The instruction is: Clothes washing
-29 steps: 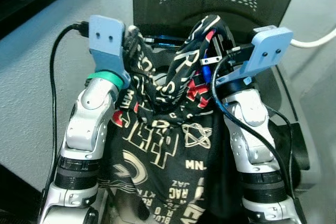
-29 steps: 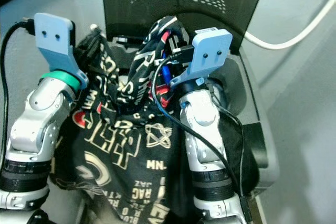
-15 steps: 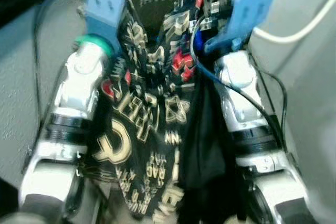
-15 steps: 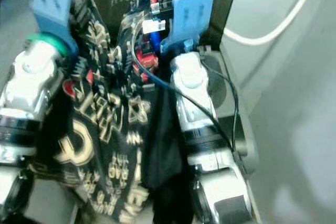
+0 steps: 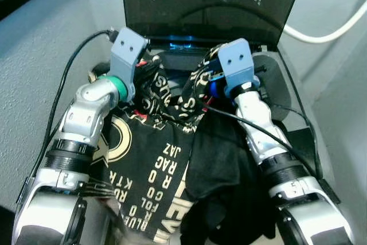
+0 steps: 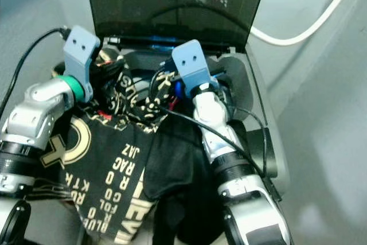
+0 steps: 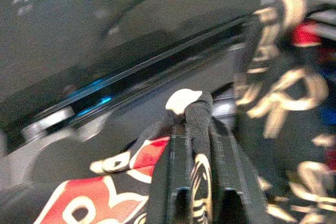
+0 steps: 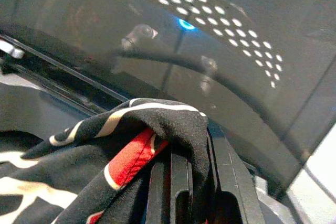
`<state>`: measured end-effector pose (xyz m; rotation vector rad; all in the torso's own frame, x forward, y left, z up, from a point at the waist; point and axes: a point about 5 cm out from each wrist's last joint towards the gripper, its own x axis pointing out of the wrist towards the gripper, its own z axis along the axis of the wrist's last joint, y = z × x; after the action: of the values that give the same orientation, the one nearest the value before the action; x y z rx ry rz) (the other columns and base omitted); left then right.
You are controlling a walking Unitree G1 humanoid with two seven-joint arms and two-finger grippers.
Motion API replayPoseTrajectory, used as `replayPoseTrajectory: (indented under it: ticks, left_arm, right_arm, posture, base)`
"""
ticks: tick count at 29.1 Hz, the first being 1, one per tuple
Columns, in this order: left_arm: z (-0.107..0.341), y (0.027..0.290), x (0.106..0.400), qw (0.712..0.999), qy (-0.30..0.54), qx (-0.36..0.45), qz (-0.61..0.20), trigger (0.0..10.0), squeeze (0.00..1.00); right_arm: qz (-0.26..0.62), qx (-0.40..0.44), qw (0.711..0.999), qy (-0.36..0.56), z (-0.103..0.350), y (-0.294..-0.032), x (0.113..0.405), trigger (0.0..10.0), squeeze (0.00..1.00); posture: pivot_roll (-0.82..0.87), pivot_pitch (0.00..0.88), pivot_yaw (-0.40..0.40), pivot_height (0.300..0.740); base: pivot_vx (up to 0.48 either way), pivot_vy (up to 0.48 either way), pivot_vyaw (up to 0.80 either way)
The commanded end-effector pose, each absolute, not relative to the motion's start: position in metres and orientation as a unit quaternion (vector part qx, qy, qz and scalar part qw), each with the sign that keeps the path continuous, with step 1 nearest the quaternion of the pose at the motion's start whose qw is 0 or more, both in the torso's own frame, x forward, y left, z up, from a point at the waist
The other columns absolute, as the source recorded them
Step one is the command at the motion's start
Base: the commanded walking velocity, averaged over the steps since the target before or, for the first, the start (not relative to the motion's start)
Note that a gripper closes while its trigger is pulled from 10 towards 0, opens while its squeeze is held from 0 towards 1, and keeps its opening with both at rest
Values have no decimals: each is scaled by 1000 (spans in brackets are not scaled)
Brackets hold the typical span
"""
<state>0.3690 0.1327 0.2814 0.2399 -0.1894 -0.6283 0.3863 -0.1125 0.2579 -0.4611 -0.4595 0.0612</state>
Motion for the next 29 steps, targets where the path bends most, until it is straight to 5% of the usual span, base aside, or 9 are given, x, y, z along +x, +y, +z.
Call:
replayPoseTrajectory:
  ticks: [1, 2, 17, 20, 22, 23, 26, 27, 29]
  left_arm:
    - [270, 128, 367, 932, -79, 113, -334, 10000, 1000]
    - [269, 125, 365, 926, -85, 113, -349, 10000, 1000]
    - [286, 112, 318, 874, -122, 67, -466, 10000, 1000]
    - [268, 98, 275, 820, -94, 79, -560, 10000, 1000]
    - [262, 96, 267, 809, -86, 86, -575, 10000, 1000]
    - [256, 94, 260, 798, -79, 99, -589, 10000, 1000]
    - [256, 94, 260, 798, -79, 99, -589, 10000, 1000]
    - [250, 94, 253, 791, -72, 124, -595, 10000, 0]
    - [248, 95, 251, 793, -80, 156, -583, 10000, 0]
  right_arm:
    - [24, -234, 948, -214, 253, -116, 389, 10000, 31]
    - [13, -229, 951, -207, 249, -123, 391, 10000, 1000]
    - [39, -134, 963, -232, 257, -152, 372, 10000, 1000]
    - [171, -46, 950, -255, 257, -145, 345, 10000, 1000]
    - [202, -28, 944, -259, 257, -142, 338, 10000, 1000]
    - [228, -16, 938, -262, 257, -139, 333, 10000, 0]
    - [228, -16, 938, -262, 257, -139, 333, 10000, 0]
    - [263, -1, 928, -263, 258, -134, 326, 10000, 0]
    - [314, 20, 913, -261, 259, -126, 316, 10000, 0]
  posture:
    - [133, 10, 64, 740]
    - [130, 11, 67, 740]
    - [133, 20, 75, 740]
    - [136, 27, 77, 740]
    - [136, 27, 77, 740]
    - [137, 30, 77, 740]
    - [137, 30, 77, 740]
    - [139, 30, 77, 740]
    - [141, 30, 78, 740]
  base:
    - [0, 0, 0]
    - [0, 0, 0]
    - [0, 0, 0]
    - [0, 0, 0]
    - [0, 0, 0]
    - [0, 0, 0]
    - [0, 0, 0]
    - [0, 0, 0]
    - [0, 0, 0]
